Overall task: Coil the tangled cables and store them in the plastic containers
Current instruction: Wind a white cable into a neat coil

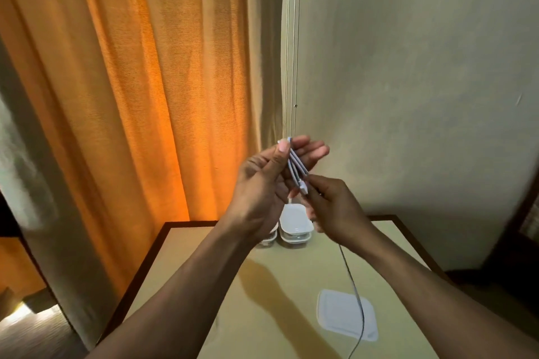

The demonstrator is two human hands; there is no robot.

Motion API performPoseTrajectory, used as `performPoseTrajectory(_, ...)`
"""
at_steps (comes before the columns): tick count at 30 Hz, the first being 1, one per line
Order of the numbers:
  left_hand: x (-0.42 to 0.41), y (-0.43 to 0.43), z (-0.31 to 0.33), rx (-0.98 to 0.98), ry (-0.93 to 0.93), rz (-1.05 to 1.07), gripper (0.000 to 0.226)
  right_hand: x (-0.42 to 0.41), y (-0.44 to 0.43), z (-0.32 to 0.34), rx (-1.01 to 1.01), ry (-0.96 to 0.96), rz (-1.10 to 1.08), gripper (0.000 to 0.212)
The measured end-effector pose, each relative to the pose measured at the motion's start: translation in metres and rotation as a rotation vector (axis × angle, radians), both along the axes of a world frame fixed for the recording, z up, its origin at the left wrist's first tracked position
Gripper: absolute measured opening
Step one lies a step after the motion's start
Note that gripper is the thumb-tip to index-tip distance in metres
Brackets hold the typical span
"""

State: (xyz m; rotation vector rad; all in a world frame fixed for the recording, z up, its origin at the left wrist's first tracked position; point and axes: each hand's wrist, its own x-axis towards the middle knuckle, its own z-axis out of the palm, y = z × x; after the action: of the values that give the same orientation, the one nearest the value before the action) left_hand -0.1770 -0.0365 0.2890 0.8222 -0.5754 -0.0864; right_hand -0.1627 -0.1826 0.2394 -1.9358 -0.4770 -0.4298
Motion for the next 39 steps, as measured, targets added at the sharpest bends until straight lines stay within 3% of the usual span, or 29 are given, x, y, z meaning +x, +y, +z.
performPoseTrajectory(4,0.015,0.007,0.001,0.001,-0.051,0.06,0.033,-0.013,0.001,0.0,-0.023,0.104,0.062,0.026)
performPoseTrajectory(7,0.018,0.006,0.001,-0.022,-0.05,0.07,0.034,-0.02,0.002,0.002,-0.108,0.088,0.026,0.028)
performPoseTrajectory(11,0.024,0.002,0.007,-0.223,0.068,0.061,0.023,-0.036,0.013,0.0,-0.236,0.072,0.036,0.03)
performPoseTrajectory(13,0.029,0.003,0.004,-0.191,0.06,0.111,0.02,-0.04,0.012,0.003,-0.296,0.02,-0.025,0.028)
performPoseTrajectory(16,0.031,0.013,-0.004,0.0,-0.024,0.16,0.018,-0.038,-0.005,0.014,-0.376,-0.088,-0.118,0.023)
performPoseTrajectory(20,0.03,0.029,-0.014,0.436,-0.172,0.236,0.019,-0.039,-0.035,0.04,-0.618,-0.252,-0.183,0.02)
performPoseTrajectory(26,0.019,0.032,-0.022,0.869,-0.354,0.154,0.023,-0.048,-0.045,0.107,-0.978,-0.464,-0.244,0.013)
performPoseTrajectory(29,0.018,0.041,-0.033,1.017,-0.375,-0.025,0.026,-0.043,-0.064,0.142,-0.741,-0.601,-0.254,0.009)
performPoseTrajectory(31,0.012,0.044,-0.046,0.99,-0.311,-0.146,0.029,-0.036,-0.076,0.16,-0.552,-0.613,-0.248,0.012)
performPoseTrajectory(37,-0.015,0.032,-0.054,0.785,-0.355,-0.41,0.015,0.021,-0.078,0.143,-0.525,-0.28,-0.183,0.009)
performPoseTrajectory(39,-0.022,0.025,-0.05,0.634,-0.334,-0.46,0.016,0.037,-0.083,0.124,-0.514,-0.176,-0.14,0.013)
